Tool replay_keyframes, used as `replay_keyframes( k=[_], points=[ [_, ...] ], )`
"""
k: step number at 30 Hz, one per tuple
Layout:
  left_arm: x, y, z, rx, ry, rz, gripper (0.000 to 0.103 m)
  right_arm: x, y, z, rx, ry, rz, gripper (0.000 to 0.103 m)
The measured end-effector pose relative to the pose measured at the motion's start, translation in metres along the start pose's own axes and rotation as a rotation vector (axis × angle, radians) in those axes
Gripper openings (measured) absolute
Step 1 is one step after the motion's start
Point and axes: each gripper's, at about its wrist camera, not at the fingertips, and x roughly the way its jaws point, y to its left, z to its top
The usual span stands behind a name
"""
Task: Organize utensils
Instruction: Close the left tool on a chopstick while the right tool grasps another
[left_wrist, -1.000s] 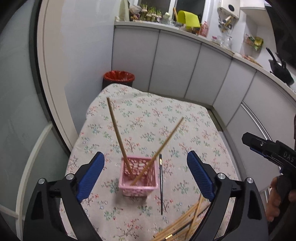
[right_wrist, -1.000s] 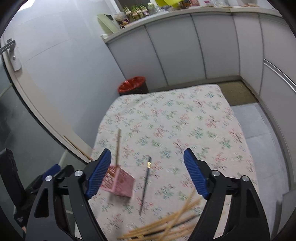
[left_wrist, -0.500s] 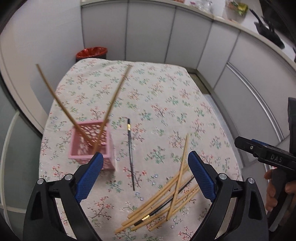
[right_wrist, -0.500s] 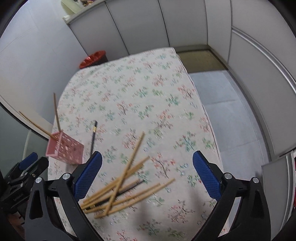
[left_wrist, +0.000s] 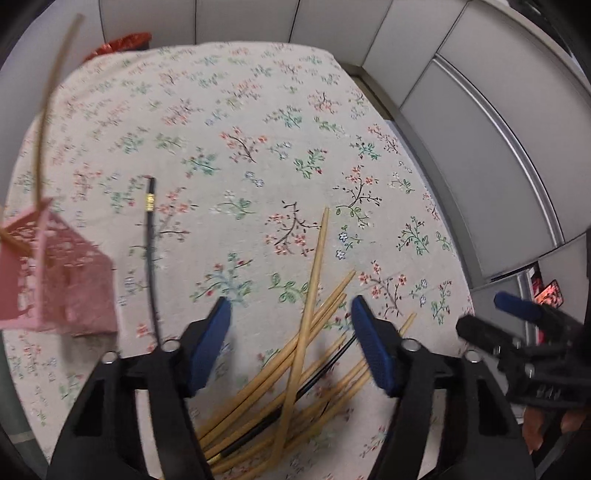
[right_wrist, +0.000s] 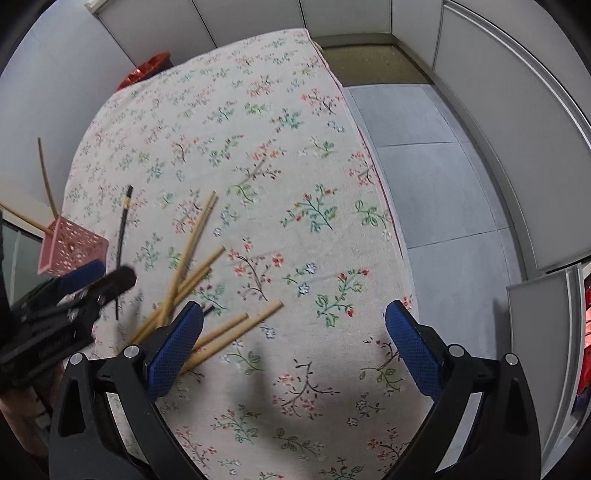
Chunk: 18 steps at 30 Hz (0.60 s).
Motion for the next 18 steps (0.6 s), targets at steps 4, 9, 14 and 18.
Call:
replay_keyframes(
  k=[4,9,14,18],
  points=[
    [0.028,-0.002,0.015,-0.031,0.029,-0.062,0.038,0.01,-0.006,-0.001,0.002,0.034,-0.006,0.095],
    [0.053,-0.012,0.026,-0.02,0.047,-0.071,0.03,0.016,-0.011,0.001,0.017,0.062,0.013,0.095],
    [0.067,-0.016,0.032,0.014,0.046,0.005,0.007,0.019,-0.008,0.003,0.001,0.069,0.011,0.095],
    [0.057,-0.009,0.03,0.028,0.03,0.037,0.006,0.022,-0.006,0.001,-0.01,0.084,0.015,0.095]
  ],
)
